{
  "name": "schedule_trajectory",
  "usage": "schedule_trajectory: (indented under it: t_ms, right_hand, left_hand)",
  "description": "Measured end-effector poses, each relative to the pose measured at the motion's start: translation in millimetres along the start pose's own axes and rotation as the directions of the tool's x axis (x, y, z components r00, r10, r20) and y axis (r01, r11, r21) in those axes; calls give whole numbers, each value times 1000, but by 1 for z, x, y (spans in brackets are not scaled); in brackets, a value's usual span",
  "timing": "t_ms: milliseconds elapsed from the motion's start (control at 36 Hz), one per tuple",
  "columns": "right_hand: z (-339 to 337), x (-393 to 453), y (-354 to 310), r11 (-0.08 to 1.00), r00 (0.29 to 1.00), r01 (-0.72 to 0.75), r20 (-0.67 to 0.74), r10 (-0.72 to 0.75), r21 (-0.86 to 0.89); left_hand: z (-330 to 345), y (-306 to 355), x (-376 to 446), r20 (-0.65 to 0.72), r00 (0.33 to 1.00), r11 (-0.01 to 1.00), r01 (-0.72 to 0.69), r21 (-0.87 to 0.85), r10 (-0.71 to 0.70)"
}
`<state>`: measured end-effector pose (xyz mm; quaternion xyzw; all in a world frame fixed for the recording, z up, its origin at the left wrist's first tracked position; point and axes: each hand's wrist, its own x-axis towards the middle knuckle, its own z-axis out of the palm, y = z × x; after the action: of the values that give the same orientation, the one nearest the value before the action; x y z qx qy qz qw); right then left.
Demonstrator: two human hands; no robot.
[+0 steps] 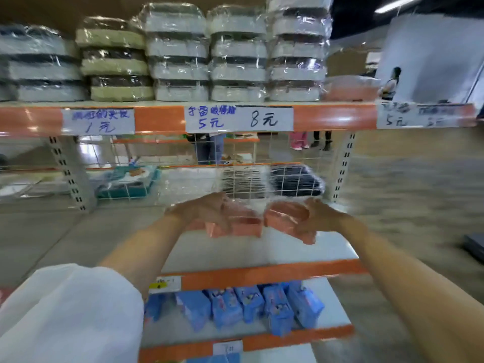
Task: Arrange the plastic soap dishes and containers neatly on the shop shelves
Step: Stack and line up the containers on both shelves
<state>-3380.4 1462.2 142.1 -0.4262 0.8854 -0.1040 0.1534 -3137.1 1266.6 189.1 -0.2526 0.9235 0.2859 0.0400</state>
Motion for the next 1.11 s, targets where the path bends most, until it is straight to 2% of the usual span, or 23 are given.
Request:
schedule_trajectory:
  t_ms: [56,194,389,583,667,778,944,1111]
  right_hand:
    - [-19,-56,-10,999,999,-40,-35,41,4]
    - [-46,-137,16,995,991,-100,-90,101,14]
    - [-90,-236,60,982,969,-187,-159,190,33]
    - [-156,-306,85,965,934,-250,-242,262,79]
    - [-189,-320,90,970,928,-229,-284,241,76]
    - [-232,-327,88,976,915,-199,-339,219,94]
    - [-282,-300,80,992,920,-91,-374,119,90]
    - [-325,-228,67,997,933,35,-360,-7,70]
  left_hand:
    - [11,23,-12,26,999,999,-44,-19,45]
    - [31,80,-42,106,993,999,-44,7,43]
    - [32,183,-73,108,961,943,-270,193,253]
    - [13,268,-91,151,897,881,-437,179,415]
    - [-7,299,-99,144,873,855,-486,180,466]
    - [-39,324,-105,60,852,834,-522,182,520]
    - [-88,334,-83,-8,852,836,-511,198,523]
    - [-150,317,-40,-224,887,914,-380,142,404]
